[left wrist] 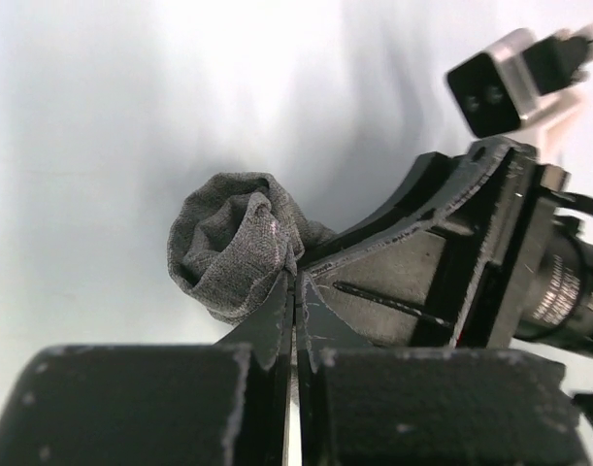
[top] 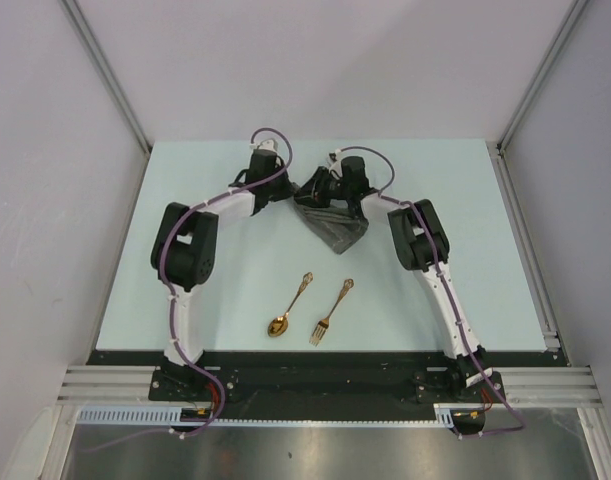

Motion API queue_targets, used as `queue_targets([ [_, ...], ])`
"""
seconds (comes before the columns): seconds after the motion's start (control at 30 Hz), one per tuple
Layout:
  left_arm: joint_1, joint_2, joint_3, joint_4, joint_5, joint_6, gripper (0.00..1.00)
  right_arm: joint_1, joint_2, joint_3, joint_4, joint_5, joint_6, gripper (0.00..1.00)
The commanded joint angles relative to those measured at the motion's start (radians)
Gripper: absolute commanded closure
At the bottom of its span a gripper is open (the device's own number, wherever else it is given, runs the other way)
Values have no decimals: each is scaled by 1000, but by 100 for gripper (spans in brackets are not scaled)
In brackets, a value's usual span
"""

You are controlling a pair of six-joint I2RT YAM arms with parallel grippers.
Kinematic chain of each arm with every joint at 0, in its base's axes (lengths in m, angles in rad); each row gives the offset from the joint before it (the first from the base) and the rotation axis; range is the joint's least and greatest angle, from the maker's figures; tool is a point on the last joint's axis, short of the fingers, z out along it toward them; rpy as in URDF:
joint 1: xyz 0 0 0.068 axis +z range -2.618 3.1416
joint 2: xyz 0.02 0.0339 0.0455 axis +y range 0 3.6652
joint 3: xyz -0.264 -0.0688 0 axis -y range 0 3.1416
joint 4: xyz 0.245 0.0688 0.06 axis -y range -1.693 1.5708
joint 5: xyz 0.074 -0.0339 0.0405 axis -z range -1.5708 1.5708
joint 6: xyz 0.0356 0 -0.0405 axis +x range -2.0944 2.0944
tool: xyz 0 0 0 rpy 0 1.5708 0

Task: Fold the napkin into a case and place the utensils inside
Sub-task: Stuff the top corner of the smaller-rectangle-folded napkin into the folded napkin.

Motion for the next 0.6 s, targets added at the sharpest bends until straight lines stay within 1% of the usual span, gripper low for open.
queue_targets([
  [0.0, -6, 48, 60, -81, 51, -35, 100, 55, -17, 78, -322, 71, -262, 60],
  [0.13, 6, 106, 94, -97, 89, -81, 100, 61, -32, 72, -374, 91, -316, 59],
  [0.27, 9, 164, 148, -142, 116, -94, 100, 63, -97, 52, -490, 142, -427, 58],
  [0.37, 12, 184, 168, -167, 125, -100, 100, 58, -152, 29, -536, 146, -460, 57],
  [0.43, 17, 189, 162, -167, 128, -101, 100, 49, -186, 17, -569, 151, -492, 55],
  [0.57, 20, 180, 133, -155, 134, -98, 100, 21, -256, -37, -589, 134, -503, 54],
])
